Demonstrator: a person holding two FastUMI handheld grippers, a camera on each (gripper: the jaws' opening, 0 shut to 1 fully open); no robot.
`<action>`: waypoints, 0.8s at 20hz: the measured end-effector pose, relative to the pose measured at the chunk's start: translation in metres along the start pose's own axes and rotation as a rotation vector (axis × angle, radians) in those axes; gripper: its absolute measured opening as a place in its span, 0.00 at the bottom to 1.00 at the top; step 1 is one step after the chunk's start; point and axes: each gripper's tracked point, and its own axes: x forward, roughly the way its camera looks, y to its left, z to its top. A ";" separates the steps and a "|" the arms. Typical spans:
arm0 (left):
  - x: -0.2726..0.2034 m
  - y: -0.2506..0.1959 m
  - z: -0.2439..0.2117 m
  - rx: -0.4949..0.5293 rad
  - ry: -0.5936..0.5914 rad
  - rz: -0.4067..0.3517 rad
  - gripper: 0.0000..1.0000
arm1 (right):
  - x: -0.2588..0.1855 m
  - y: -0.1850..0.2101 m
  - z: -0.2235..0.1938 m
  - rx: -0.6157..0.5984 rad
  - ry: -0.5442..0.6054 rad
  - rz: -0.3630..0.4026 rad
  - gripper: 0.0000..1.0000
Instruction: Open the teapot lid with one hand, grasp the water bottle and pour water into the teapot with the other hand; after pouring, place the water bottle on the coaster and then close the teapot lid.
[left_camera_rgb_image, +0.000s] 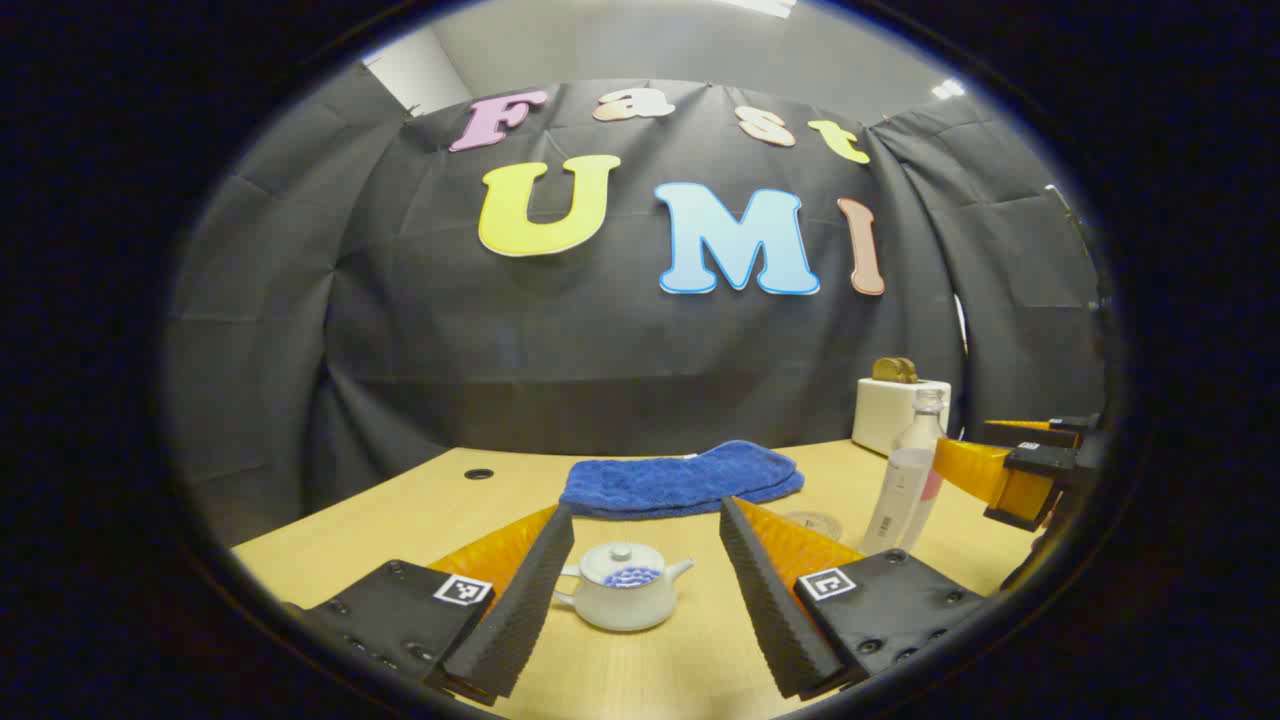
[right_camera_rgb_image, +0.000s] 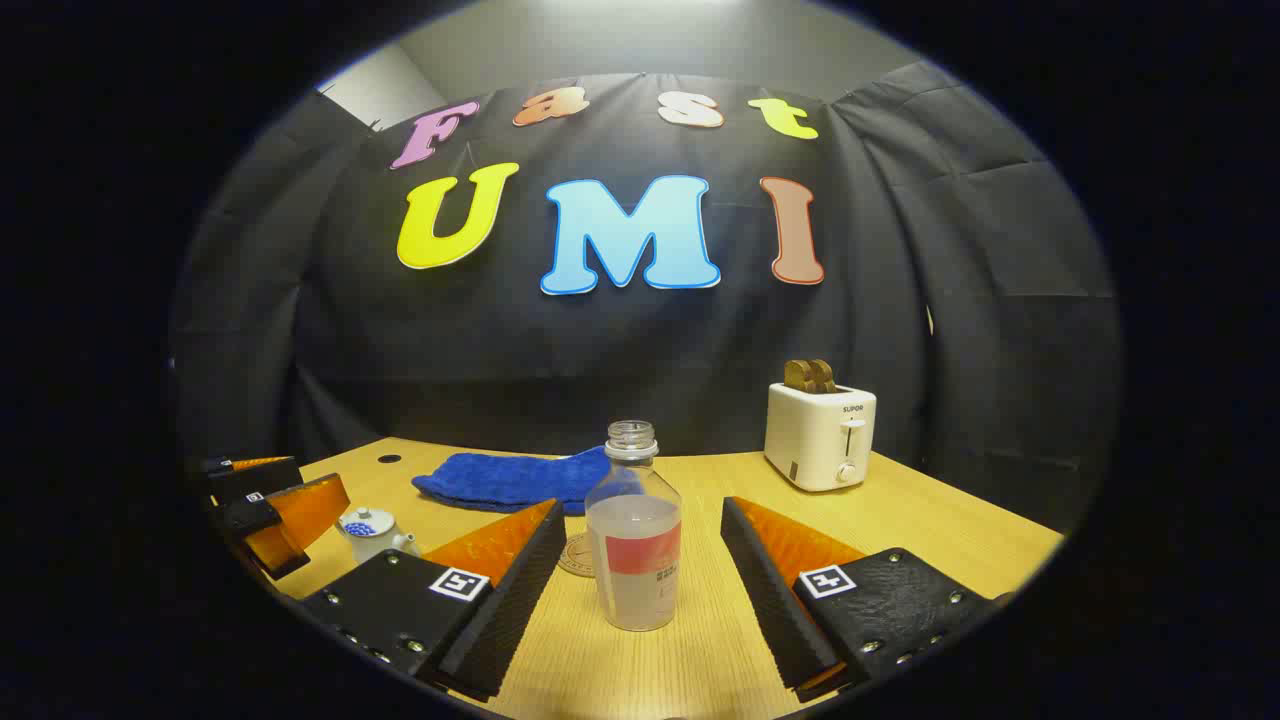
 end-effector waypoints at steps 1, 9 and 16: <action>0.002 -0.001 0.001 -0.002 0.001 -0.001 0.99 | 0.001 0.000 0.000 -0.002 0.003 0.001 0.97; 0.011 0.000 -0.006 -0.011 0.015 -0.004 0.99 | 0.003 0.005 -0.002 -0.029 0.010 0.010 0.97; 0.021 -0.001 -0.015 -0.008 0.031 -0.006 0.99 | 0.005 0.004 -0.006 -0.026 0.023 0.011 0.97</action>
